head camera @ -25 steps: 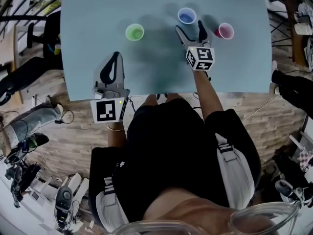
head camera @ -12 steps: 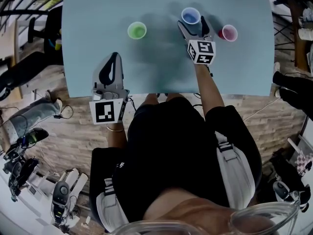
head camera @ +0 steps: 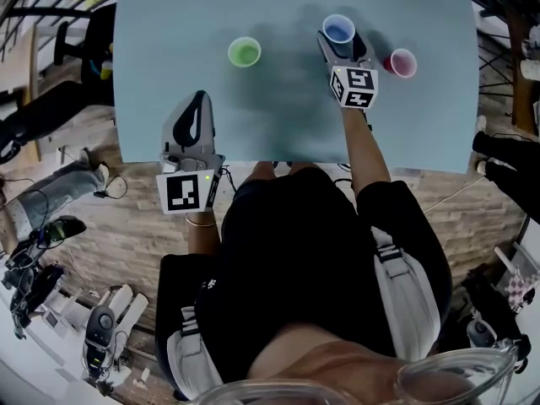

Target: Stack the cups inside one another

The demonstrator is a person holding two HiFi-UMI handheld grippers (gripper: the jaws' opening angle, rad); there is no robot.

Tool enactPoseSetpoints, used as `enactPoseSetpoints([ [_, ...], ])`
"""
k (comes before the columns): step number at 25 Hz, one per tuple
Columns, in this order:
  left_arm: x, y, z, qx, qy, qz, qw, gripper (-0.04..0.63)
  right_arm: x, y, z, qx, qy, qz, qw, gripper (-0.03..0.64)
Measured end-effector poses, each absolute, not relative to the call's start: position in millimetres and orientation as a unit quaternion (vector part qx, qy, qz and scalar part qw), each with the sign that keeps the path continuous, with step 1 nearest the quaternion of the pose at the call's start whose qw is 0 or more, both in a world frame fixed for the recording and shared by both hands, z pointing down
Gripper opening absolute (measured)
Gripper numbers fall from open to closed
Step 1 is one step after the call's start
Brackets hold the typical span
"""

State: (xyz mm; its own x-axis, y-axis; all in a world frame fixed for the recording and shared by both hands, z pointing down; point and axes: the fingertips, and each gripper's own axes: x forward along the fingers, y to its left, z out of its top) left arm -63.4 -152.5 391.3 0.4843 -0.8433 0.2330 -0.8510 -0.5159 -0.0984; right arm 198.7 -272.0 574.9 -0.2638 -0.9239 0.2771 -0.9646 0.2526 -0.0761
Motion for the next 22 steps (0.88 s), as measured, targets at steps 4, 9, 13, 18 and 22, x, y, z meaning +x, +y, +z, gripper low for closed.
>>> enactPoseSetpoints([
  [4, -67, -154, 391, 0.86, -0.493, 0.129, 0.015, -0.005, 194, -274, 568, 0.595, -0.793, 0.103, 0.085, 0.328],
  [9, -67, -155, 391, 0.862, -0.491, 0.127, 0.013, -0.005, 194, -273, 554, 0.594, -0.796, 0.096, 0.071, 0.328],
  [13, -68, -156, 389, 0.864, -0.489, 0.121, 0.012, -0.005, 188, -267, 542, 0.588, -0.8, 0.099, 0.065, 0.328],
  [18, -76, -161, 383, 0.868, -0.486, 0.106, 0.009, -0.005, 177, -258, 522, 0.584, -0.805, 0.085, 0.069, 0.328],
  [22, -80, -164, 378, 0.87, -0.485, 0.091, 0.007, -0.005, 175, -249, 507, 0.584, -0.805, 0.081, 0.072, 0.328],
])
